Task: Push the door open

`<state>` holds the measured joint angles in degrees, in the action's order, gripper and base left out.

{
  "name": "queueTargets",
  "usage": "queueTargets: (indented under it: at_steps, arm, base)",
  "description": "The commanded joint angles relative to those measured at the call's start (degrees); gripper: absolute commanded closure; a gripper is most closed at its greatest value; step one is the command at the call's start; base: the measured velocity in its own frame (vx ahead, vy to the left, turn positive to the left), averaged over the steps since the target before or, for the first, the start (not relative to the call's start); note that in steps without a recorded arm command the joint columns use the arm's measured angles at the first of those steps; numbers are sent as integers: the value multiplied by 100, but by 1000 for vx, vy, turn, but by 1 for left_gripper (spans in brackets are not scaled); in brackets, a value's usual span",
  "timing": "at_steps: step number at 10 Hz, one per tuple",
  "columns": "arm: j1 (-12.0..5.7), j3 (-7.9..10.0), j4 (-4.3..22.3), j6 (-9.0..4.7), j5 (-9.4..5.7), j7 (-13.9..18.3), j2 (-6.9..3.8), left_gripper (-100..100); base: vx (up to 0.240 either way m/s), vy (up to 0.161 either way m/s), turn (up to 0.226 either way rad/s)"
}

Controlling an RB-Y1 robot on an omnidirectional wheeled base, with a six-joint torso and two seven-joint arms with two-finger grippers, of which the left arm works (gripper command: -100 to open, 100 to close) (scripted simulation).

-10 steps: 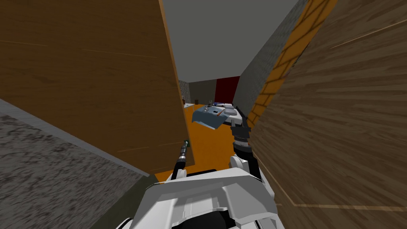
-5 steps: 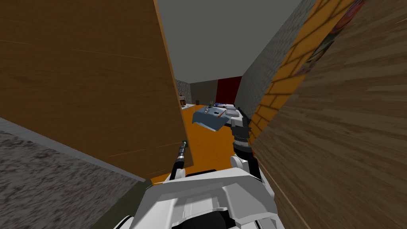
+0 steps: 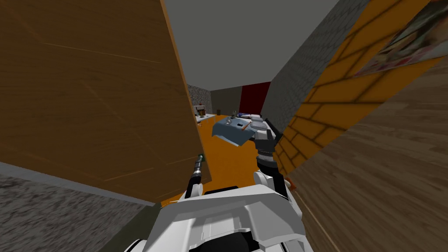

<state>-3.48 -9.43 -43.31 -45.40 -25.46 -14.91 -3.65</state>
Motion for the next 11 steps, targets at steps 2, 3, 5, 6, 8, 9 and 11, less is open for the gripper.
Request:
queueTargets:
  at_steps: [2, 3, 5, 6, 8, 9, 11]
  arm:
    - [-39, 196, 8, -13, -89, -41, 24, 100]
    - [-49, 243, 14, -8, -111, -52, 44, 100]
    - [-7, 315, -13, -1, -165, -87, -28, 100]
    - [-7, 359, -10, -8, -197, -104, -46, 100]
    - [-7, 465, -2, -26, -272, -145, -77, 100]
    - [-7, 524, 2, -36, -314, -168, -89, 100]
    - [-7, 673, 13, -60, -420, -225, -103, 100]
  base:
    - [191, -80, 75]
    - [201, -87, 65]
    - [109, -39, 41]
    - [199, -45, 65]
    - [207, -46, 45]
    - [220, -51, 59]
    - [234, -37, 55]
